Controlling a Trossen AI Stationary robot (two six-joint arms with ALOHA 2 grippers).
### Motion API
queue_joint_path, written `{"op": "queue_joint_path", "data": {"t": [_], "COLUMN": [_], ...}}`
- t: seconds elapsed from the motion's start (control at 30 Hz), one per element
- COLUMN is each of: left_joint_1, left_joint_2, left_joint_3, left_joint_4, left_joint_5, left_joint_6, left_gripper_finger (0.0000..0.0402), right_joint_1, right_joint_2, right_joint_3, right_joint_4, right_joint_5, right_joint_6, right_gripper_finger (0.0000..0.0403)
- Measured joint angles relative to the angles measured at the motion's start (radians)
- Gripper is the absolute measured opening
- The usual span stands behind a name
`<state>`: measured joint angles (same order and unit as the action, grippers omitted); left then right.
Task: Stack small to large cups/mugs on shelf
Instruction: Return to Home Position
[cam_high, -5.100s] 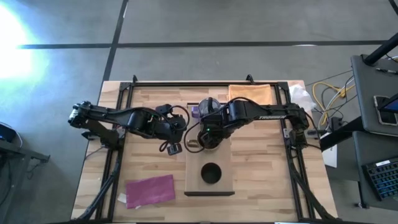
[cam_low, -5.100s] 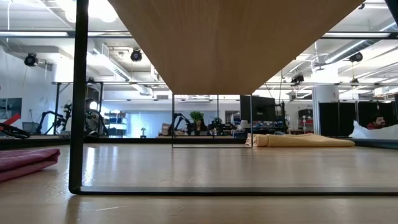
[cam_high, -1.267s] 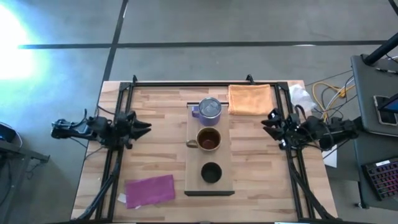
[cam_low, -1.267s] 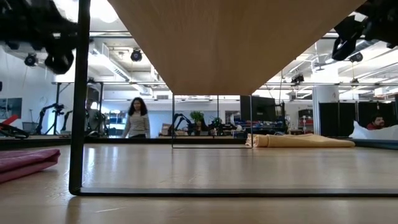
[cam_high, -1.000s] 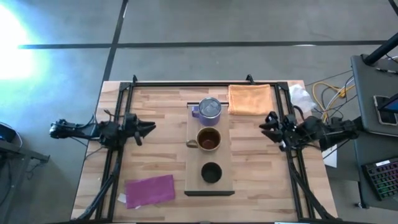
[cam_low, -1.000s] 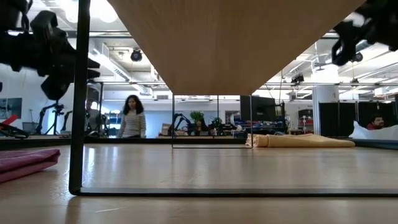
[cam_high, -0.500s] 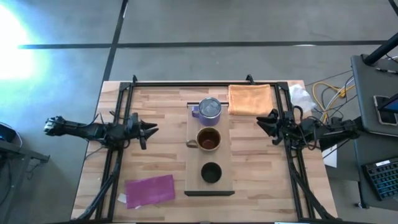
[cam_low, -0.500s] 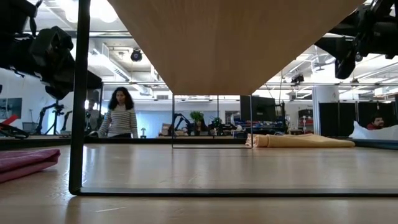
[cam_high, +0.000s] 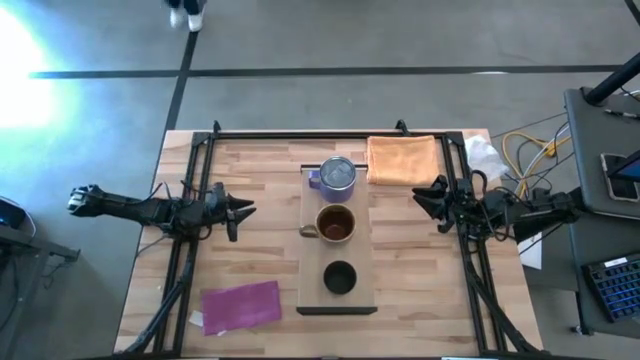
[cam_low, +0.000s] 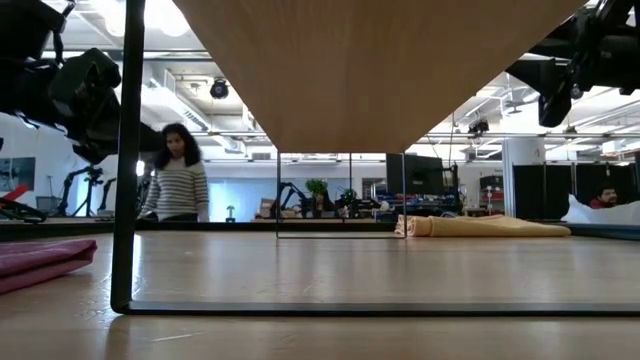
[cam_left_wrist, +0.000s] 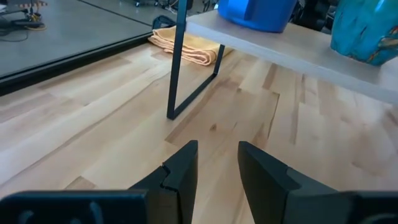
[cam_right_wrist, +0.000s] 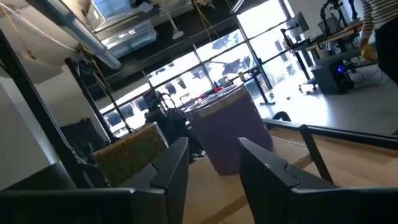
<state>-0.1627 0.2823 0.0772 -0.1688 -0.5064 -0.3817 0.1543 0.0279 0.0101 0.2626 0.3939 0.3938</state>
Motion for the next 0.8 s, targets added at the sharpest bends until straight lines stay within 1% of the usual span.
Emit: {"op": "queue_joint_path", "data": {"t": [0.37, 0.63, 0.8], "left_joint_1": [0.0, 0.0, 0.0], "left_joint_2": [0.012, 0.012, 0.01], "left_joint_3": [-0.002, -0.002, -0.002], "left_joint_4": [0.01, 0.011, 0.011], "left_joint_5": [0.001, 0.001, 0.001], "left_joint_6": [0.0, 0.001, 0.001], "left_gripper_finger": [0.0101, 0.0101, 0.0101], "right_joint_1": [0.0, 0.0, 0.0], "right_joint_2": [0.001, 0.001, 0.001], "right_joint_3": [0.0, 0.0, 0.0], "right_joint_4": [0.0, 0.0, 0.0], "right_joint_5": [0.0, 0.0, 0.0], "right_joint_6": [0.0, 0.0, 0.0], "right_gripper_finger": [0.0134, 0.0128, 0.013]}}
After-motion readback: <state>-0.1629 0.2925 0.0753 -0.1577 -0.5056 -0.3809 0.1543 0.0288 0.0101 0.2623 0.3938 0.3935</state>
